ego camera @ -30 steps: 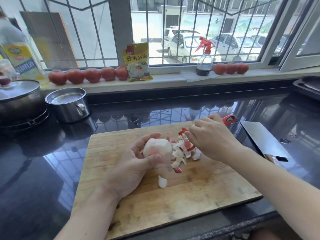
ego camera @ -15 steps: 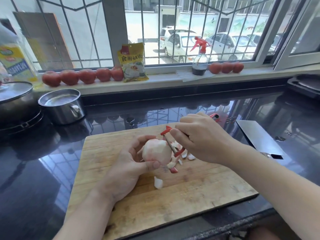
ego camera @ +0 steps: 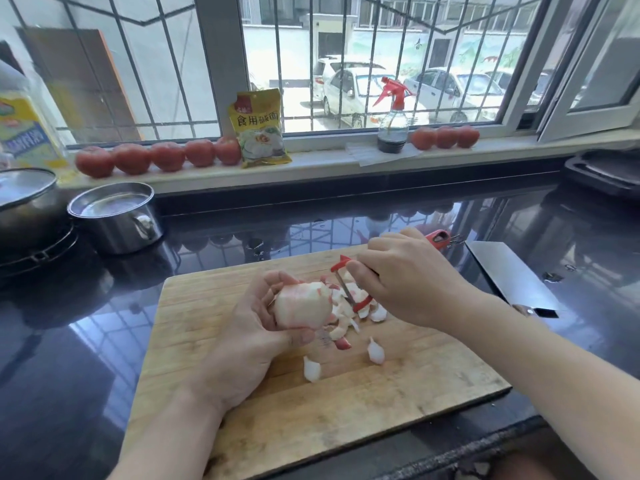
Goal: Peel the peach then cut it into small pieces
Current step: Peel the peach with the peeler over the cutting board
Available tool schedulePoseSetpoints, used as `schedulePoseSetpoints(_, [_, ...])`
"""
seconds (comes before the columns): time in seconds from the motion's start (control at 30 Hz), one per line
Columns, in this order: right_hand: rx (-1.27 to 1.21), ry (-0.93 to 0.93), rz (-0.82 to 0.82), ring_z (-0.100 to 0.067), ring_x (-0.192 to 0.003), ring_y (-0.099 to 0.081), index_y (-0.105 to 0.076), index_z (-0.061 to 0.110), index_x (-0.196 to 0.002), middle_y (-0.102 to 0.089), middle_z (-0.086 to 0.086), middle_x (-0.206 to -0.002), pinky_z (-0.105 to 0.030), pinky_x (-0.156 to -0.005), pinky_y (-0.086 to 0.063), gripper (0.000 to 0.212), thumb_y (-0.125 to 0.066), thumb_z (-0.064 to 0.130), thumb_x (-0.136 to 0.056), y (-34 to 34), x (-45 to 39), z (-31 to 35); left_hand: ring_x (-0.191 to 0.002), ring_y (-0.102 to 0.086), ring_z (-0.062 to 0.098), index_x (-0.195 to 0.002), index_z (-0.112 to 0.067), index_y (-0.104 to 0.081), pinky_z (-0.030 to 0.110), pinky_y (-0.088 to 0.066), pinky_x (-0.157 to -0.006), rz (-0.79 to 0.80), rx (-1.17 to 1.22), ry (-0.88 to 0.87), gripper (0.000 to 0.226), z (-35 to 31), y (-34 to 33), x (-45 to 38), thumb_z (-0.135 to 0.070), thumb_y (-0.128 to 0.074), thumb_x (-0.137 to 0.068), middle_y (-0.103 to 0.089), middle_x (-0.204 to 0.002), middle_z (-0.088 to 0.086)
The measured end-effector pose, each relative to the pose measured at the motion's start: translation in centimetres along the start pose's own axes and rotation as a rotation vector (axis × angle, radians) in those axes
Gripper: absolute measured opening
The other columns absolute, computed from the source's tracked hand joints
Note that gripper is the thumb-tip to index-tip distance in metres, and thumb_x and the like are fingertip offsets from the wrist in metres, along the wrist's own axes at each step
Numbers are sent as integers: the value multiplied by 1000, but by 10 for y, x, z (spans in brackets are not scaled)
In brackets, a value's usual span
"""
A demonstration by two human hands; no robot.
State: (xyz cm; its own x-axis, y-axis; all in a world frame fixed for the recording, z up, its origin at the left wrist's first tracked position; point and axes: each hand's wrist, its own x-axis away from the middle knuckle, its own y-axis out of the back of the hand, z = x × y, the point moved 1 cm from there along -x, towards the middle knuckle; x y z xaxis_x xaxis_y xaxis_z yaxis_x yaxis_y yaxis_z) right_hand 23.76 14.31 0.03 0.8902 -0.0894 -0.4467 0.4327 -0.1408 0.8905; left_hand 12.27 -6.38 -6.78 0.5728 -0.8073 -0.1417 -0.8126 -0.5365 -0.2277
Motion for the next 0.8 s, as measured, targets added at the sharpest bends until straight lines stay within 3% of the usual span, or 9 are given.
schedulePoseSetpoints(0.13, [-22,95,-65,-18,-66,-45,-54,20,-66,-48,8,-66,-35,-74,-34,52,-30,42,-106,7,-4,25,-98,-69,34,-121,-16,-59,39,-61,-81,-22,-28,14,65,-3,-3,2,7,-86,-66,-68,-118,16])
schedulePoseSetpoints(0.3, [32,114,-84,-18,-63,-45,-53,20,-66,-49,8,-64,-34,-73,-35,51,-31,42,-106,-1,-8,18,-101,-69,36,-123,-13,-57,41,-62,-82,-1,-20,24,68,-6,-2,2,6,-88,-66,-69,-118,17])
schedulePoseSetpoints(0.47, [211,-52,89,-20,-72,-55,-58,23,-71,-56,7,-71,-38,-78,-40,51,-30,44,-108,-14,-4,-15,-112,-68,46,-119,-19,-57,54,-57,-94,0,26,30,66,-6,-3,5,1,-91,-65,-67,-125,16])
schedulePoseSetpoints(0.6, [264,-44,108,-18,-74,-53,-65,26,-78,-62,8,-78,-38,-81,-40,52,-27,46,-107,-10,1,-10,-104,-71,43,-124,-14,-50,35,-61,-80,-18,1,37,66,-10,-6,4,4,-86,-72,-68,-119,25])
schedulePoseSetpoints(0.8, [411,-91,82,-21,-76,-46,-70,25,-85,-60,3,-80,-41,-85,-31,45,-38,48,-106,-8,-1,-10,-97,-74,29,-127,-10,-46,27,-59,-74,-60,-47,30,68,-11,-8,5,15,-78,-73,-67,-117,20])
